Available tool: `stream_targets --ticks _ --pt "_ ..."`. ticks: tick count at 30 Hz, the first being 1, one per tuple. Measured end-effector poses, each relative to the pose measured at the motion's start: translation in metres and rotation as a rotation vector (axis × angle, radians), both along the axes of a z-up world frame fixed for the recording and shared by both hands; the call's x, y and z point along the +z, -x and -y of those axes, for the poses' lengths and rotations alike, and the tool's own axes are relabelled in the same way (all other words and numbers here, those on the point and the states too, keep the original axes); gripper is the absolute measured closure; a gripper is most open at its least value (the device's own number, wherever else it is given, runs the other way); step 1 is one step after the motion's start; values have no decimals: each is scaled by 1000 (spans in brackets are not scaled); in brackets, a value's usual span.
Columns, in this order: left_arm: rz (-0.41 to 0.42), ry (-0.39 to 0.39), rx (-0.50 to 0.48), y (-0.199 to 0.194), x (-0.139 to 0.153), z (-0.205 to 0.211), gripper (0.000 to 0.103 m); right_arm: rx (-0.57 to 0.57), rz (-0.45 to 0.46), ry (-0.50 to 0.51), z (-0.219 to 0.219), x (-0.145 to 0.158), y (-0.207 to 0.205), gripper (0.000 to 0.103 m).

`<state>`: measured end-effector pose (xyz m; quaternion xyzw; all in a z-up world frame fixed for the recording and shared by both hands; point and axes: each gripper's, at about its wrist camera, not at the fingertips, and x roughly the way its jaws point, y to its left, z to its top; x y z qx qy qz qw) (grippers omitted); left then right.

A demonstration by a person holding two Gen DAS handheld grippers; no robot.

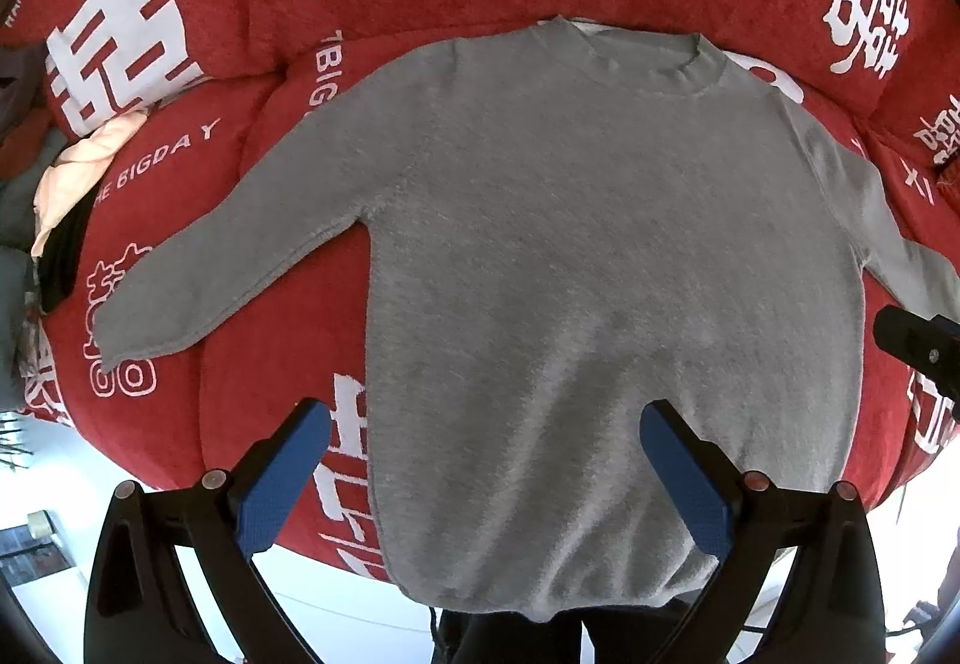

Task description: Fold small clothes

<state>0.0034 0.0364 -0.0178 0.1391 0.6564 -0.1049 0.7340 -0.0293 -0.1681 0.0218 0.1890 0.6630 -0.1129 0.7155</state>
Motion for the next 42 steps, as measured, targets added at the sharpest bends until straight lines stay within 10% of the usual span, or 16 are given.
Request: stream_targets --ticks 42 --pt "-36 17 98 21 -9 6 0 68 -31 13 5 -19 13 0"
